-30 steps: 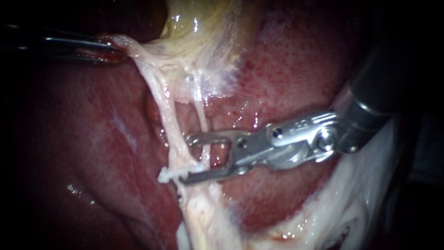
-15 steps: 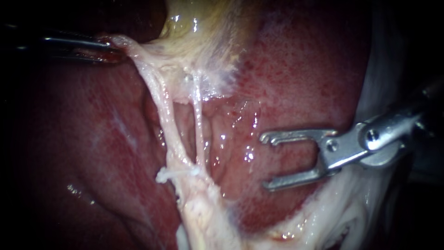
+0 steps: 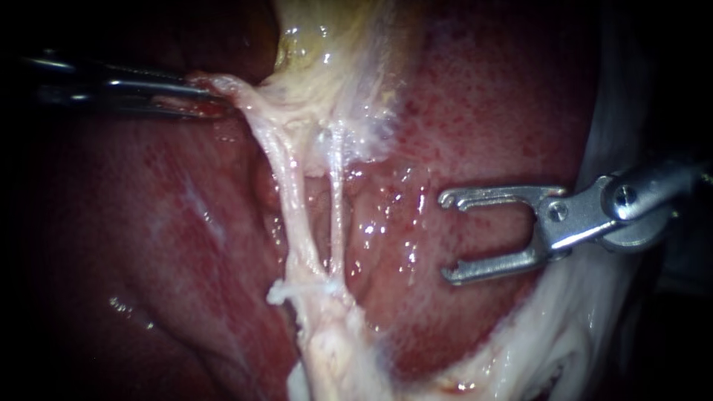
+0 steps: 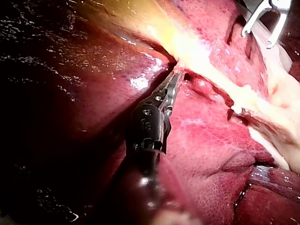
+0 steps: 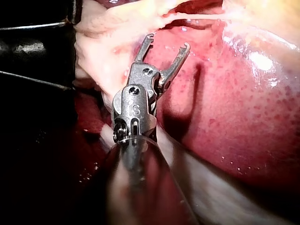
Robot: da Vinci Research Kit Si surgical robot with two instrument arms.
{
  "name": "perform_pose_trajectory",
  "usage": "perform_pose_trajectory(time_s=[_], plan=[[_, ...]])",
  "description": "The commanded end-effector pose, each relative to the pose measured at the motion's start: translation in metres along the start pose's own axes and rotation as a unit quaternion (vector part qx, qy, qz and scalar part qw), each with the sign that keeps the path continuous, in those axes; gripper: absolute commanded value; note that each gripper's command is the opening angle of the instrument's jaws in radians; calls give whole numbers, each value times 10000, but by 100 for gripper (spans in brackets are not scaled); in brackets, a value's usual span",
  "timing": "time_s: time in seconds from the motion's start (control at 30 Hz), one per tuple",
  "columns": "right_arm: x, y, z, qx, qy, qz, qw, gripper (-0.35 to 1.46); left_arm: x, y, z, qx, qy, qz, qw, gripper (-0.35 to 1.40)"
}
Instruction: Going back first clip left tube
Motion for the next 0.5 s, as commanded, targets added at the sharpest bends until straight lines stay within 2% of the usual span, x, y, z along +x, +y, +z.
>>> perform_pose_trajectory(time_s=[0.03, 0.13, 0.37, 0.5], plan=[[0, 0, 0, 3, 0, -4, 10000, 50, -1, 0, 3, -17, -27, 9, 10000, -35], [0, 0, 0, 4, 0, -3, 10000, 50, -4, 0, 8, -24, -28, 23, 10000, -35], [3, -1, -1, 5, 1, 2, 10000, 50, -5, -1, 8, -29, -28, 25, 10000, -35], [6, -3, 3, -7, -1, 5, 10000, 50, -4, -1, -1, -55, -34, 22, 10000, -35]])
